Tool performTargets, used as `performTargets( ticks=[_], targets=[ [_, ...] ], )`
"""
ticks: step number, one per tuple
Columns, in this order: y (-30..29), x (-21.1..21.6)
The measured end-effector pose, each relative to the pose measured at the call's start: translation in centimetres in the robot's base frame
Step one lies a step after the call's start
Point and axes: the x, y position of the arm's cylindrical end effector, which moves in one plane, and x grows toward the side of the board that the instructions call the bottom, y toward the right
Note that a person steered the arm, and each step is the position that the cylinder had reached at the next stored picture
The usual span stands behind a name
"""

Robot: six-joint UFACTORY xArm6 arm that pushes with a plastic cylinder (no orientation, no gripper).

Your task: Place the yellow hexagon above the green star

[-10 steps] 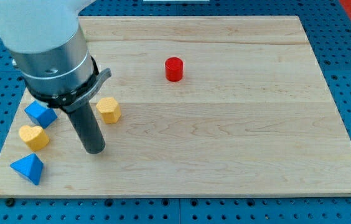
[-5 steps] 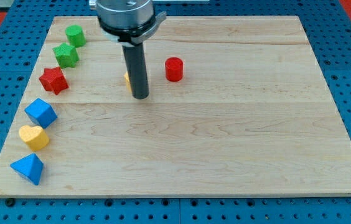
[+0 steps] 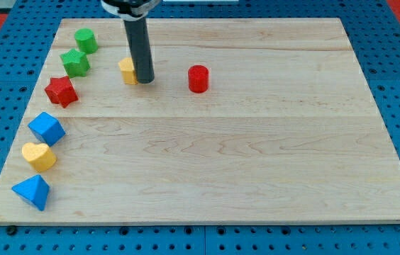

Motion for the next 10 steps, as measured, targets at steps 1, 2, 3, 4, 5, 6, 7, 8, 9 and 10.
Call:
performTargets(
  ticks=[1, 2, 3, 4, 5, 6, 7, 8, 9, 10],
  targets=[
    [-2.3, -1.1],
    [-3.5, -1.7],
    [-4.3, -0.2],
    [-4.8, -1.1],
    [-4.3, -4.3],
    [-4.3, -6.9],
    [-4.1, -7.5],
    [-4.3, -5.3],
    [-5.1, -5.5],
    [-5.5, -7.3]
  ],
)
